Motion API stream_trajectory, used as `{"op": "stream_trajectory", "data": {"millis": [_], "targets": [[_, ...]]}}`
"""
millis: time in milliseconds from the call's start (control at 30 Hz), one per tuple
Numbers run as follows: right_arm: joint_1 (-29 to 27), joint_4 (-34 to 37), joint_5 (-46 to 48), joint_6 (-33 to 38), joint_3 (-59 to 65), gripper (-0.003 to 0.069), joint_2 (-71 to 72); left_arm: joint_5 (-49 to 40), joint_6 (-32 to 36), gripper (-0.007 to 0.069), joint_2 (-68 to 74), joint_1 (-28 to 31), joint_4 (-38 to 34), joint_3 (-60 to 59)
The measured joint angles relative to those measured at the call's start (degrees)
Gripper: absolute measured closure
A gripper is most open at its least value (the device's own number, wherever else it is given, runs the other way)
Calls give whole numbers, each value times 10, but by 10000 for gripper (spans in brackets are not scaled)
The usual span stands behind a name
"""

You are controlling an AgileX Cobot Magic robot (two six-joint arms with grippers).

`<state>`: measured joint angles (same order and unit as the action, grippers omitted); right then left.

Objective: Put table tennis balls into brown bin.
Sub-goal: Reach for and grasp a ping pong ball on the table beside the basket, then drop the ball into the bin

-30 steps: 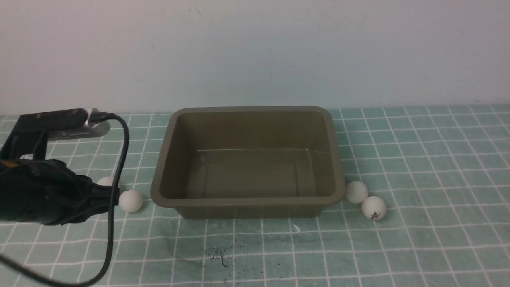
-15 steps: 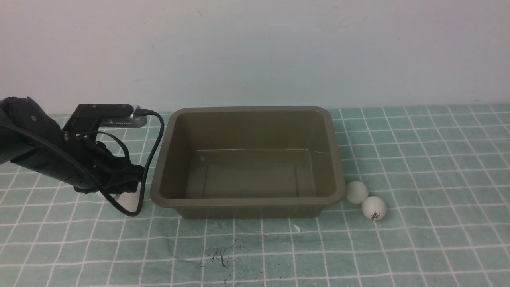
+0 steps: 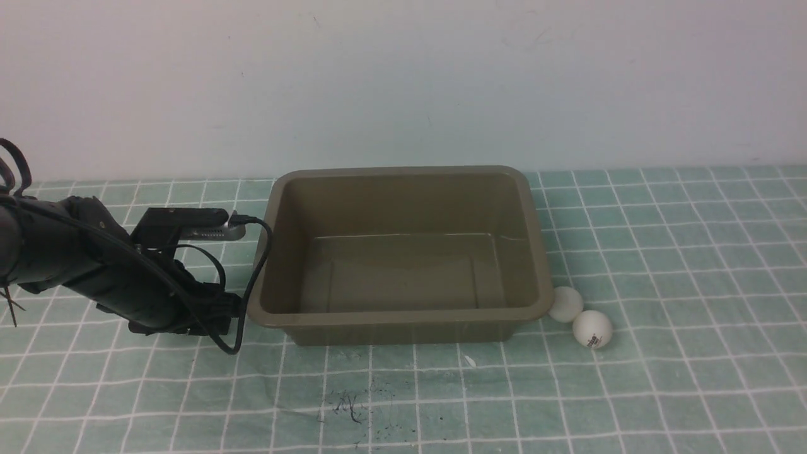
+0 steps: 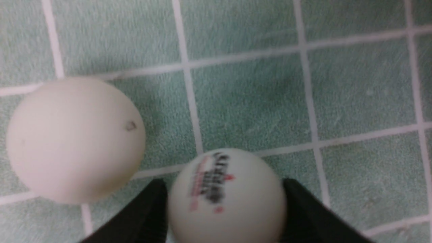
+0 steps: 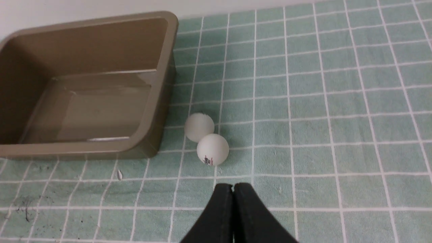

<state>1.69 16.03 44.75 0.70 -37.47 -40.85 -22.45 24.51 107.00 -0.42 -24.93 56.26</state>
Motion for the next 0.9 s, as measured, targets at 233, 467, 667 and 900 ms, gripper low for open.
{"op": "stream_trajectory", "data": {"millis": [233,467,667,900], "targets": [[1,0,18,32,-40,657,-122,-71,0,272,-47,0,11,16],[3,62,4,105,-80,552,-257,-140,0,272,-156,-18,9,71],[22,95,-33,170,-127,347,-390,-152,-1,272,-128,-95,7,131],[88,78,-50,191,-211,124,-554,-195,-27,166,-25,-148,5,201]]}}
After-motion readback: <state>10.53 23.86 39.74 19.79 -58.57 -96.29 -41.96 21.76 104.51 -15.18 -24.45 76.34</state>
